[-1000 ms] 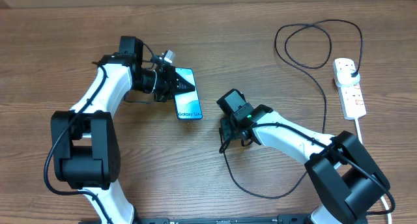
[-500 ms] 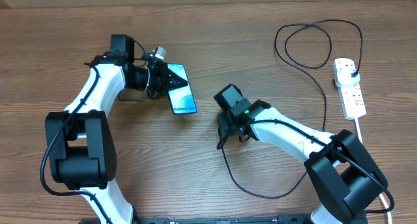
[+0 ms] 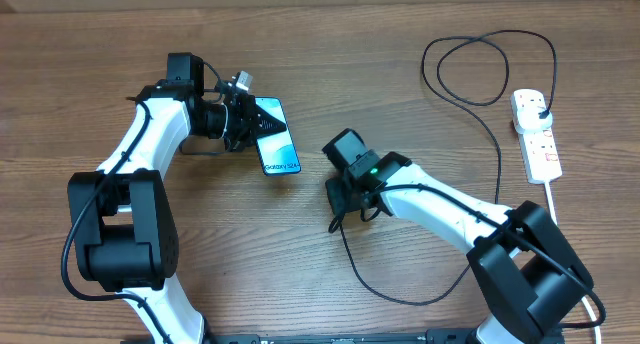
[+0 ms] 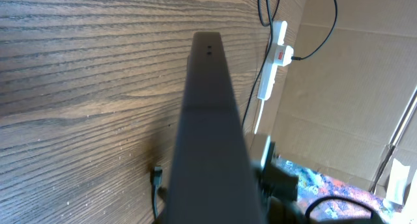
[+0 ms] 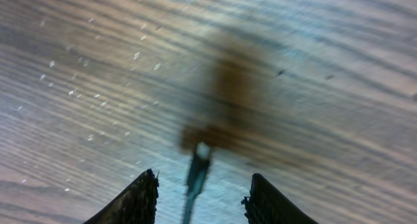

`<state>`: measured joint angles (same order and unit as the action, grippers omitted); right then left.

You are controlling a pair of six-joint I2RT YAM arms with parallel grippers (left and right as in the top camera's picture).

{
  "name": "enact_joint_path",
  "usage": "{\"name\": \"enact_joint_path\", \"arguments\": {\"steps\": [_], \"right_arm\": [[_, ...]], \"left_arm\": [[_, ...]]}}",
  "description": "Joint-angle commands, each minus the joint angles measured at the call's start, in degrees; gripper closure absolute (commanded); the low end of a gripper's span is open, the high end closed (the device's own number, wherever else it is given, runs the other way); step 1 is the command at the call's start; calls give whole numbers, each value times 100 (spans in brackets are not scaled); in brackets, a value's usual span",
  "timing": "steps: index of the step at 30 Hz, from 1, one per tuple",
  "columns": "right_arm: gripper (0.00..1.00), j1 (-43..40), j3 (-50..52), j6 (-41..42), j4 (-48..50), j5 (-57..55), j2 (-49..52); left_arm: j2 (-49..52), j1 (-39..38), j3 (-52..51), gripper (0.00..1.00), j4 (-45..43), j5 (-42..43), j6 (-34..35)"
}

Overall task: Plug charger to phone and switch on socket
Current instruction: 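Move the right gripper down over the black cable plug, then close the right gripper on the black cable plug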

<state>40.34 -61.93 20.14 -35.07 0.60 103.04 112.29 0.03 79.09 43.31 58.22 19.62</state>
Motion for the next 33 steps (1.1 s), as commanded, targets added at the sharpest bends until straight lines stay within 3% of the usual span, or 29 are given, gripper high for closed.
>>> {"name": "enact_joint_path", "arguments": {"steps": [1, 11, 19, 26, 33], "right_arm": [[56, 164, 83, 363, -9, -411, 28], [59, 164, 728, 999, -127, -627, 39], [58, -155, 533, 1440, -1318, -1543, 37], [57, -472, 398, 1436, -1080, -748, 37], [61, -485, 400, 1416, -903, -734, 37]], "left_arm": [[-55, -4, -20, 96, 28, 133, 94], [-55, -9, -20, 96, 33, 131, 92], [-55, -7, -20, 96, 142, -28, -33], [-55, -15, -20, 96, 142, -28, -33], [-55, -15, -20, 96, 142, -31, -33]]}}
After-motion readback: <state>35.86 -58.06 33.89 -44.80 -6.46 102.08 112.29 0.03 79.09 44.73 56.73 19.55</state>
